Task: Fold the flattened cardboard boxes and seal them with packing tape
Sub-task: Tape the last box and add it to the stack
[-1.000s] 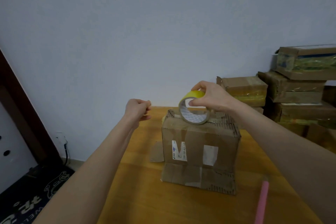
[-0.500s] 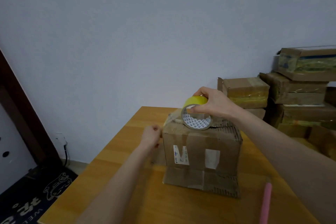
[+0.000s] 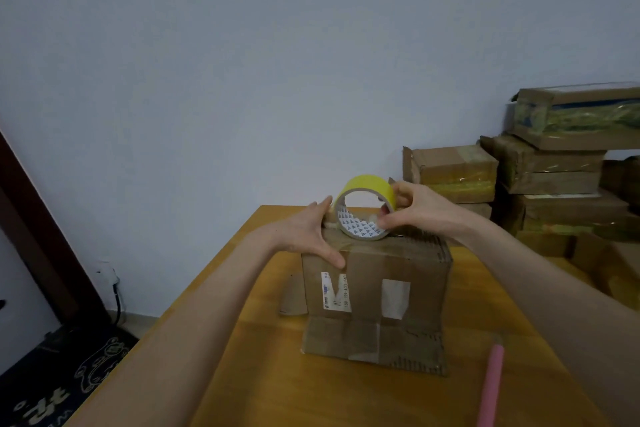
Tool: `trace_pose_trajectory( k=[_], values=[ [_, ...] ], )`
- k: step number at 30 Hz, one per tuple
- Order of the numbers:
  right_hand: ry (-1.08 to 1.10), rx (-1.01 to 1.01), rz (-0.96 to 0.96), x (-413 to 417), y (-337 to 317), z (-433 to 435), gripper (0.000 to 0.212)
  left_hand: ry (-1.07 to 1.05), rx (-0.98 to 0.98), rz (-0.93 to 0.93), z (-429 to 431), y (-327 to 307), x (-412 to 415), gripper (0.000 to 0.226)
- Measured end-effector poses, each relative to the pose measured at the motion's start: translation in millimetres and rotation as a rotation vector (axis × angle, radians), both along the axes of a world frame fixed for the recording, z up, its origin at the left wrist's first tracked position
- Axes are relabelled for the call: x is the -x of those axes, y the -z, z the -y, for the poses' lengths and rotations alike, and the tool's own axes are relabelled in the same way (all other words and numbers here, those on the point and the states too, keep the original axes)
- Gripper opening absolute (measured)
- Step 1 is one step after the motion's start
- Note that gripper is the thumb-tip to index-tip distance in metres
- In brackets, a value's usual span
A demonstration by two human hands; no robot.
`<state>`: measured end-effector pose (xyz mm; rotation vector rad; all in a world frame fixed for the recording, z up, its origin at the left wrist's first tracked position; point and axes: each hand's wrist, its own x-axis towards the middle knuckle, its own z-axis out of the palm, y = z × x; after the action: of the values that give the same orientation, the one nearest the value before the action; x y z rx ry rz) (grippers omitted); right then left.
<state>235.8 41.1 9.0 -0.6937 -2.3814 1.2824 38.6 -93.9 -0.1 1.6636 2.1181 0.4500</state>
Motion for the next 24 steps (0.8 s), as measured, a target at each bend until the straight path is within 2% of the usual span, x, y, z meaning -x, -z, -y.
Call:
trace_pose_trajectory(
  k=[2, 4, 8, 13, 15, 20, 24],
  values=[
    [0.018, 0.025, -0.101, -2.4, 1.8, 0.6, 0.041, 0.013, -0.005, -0.005, -4.3, -2.2, -4.6, 0.112],
    [0.038, 0.042, -0.194, -2.7, -0.9, 1.9, 0.049, -0.009, -0.011, -0.066, -3.9, -3.3, -3.9, 0.099],
    [0.009, 0.018, -0.202, 2.6, -4.0, 1.0, 0.065, -0.019, 0.049, -0.133, -3.1, 2.4, 2.9, 0.124],
    [0.034, -0.084, -0.189, 5.5, -14.8, -4.5, 0.035, -0.005, 0.044, -0.163, -2.8, 4.4, 5.1, 0.131],
    [0.030, -0.149, -0.171, -0.3, -25.2, -8.3, 0.034, -0.007, 0.038, -0.169, -0.8, 5.6, 5.5, 0.130],
    [0.039, -0.248, -0.111, -17.7, -29.3, -16.9, 0.053, 0.016, 0.024, -0.188, 1.1, 5.2, 2.2, 0.117],
    [0.052, -0.396, -0.002, -30.0, -36.2, -20.8, 0.054, 0.023, 0.022, -0.191, 0.1, 5.3, 2.4, 0.110]
  ],
)
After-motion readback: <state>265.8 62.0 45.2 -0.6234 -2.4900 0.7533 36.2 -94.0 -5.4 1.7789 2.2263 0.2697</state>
